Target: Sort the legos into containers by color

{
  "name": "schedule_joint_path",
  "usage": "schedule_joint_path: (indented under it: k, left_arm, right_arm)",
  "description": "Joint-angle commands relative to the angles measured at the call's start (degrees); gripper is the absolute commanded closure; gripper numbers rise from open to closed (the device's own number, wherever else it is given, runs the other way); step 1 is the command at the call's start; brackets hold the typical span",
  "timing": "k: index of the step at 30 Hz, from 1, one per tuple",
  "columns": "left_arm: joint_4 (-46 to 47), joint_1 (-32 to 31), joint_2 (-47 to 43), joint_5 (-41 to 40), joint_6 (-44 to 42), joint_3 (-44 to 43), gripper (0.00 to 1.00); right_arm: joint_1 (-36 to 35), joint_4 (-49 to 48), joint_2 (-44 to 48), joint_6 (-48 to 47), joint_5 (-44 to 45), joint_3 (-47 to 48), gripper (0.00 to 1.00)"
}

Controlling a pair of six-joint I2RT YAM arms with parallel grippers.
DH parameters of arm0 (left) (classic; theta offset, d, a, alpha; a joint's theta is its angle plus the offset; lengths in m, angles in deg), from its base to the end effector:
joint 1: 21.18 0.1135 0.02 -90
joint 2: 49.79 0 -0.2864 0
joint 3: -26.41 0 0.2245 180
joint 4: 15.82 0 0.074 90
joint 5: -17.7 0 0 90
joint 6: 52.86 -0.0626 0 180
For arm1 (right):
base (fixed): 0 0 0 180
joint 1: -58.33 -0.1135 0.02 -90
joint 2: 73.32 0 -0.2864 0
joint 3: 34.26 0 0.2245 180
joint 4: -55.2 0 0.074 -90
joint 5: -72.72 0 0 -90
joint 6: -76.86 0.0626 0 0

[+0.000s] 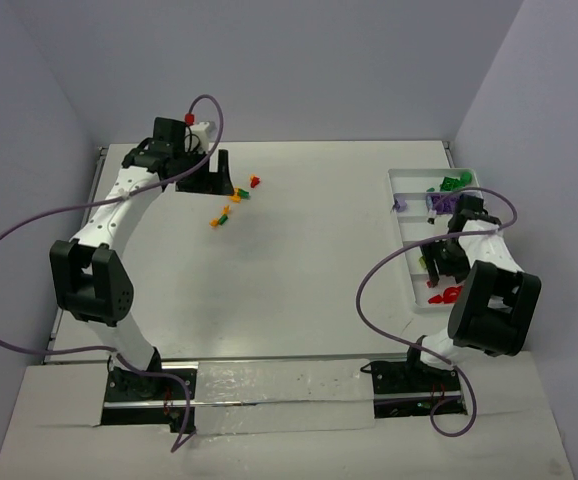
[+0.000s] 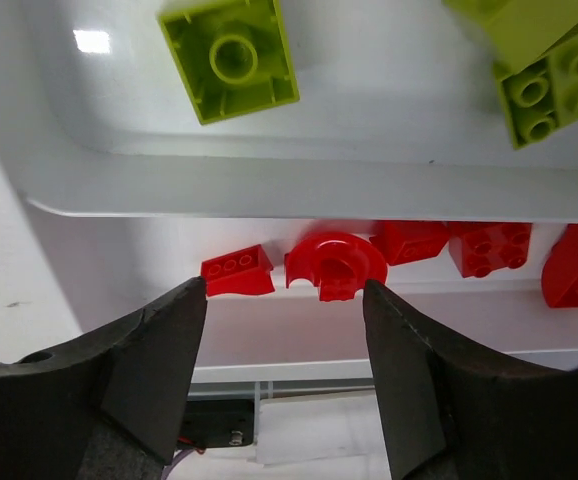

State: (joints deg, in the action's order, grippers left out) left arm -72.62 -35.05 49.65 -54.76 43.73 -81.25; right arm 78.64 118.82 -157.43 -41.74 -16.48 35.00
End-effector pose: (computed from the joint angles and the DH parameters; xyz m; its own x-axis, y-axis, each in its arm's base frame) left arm 0.3621 -0.1088 0.3279 -0.7717 0.0778 -0.6313 0.3358 0.8927 -0.3004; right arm 0.2200 -0.0824 0.2070 -0.9742 -0.1498 -0.1689 -0.1329 0.9853 -0.1077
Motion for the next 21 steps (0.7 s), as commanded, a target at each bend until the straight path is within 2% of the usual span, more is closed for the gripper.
schedule_joint_path:
  k: [1,3,5,10,21]
  left_arm:
    - [3.24,4.52,0.53,-1.88,0.08,0.09,0.05]
    - [3.77,5.63,1.13,-1.34,-1.83,-0.06,0.09]
    - [2.61,5.97,3.60,-2.18,-7.98,-1.70,0.17]
    - [1.06,6.05,8.14,-3.02,-19.66,-1.87,0.23]
    - [5.35,5.96,12.53,1.09,-22.41,3.04,0.40]
  right_arm:
    - [-0.42,3.65,3.47,0.36,-6.91,7.44,0.28]
    - [-1.70,5.08,3.55,1.00,-8.35,9.86,0.27]
    - [-3.92,6.18,2.59,2.76,-11.23,13.01,0.26]
    - [-11.77,5.62,-0.33,6.72,-13.71,16.34,0.23]
    - [-19.09,5.19,-6.50,11.60,-16.09,22.88,0.21]
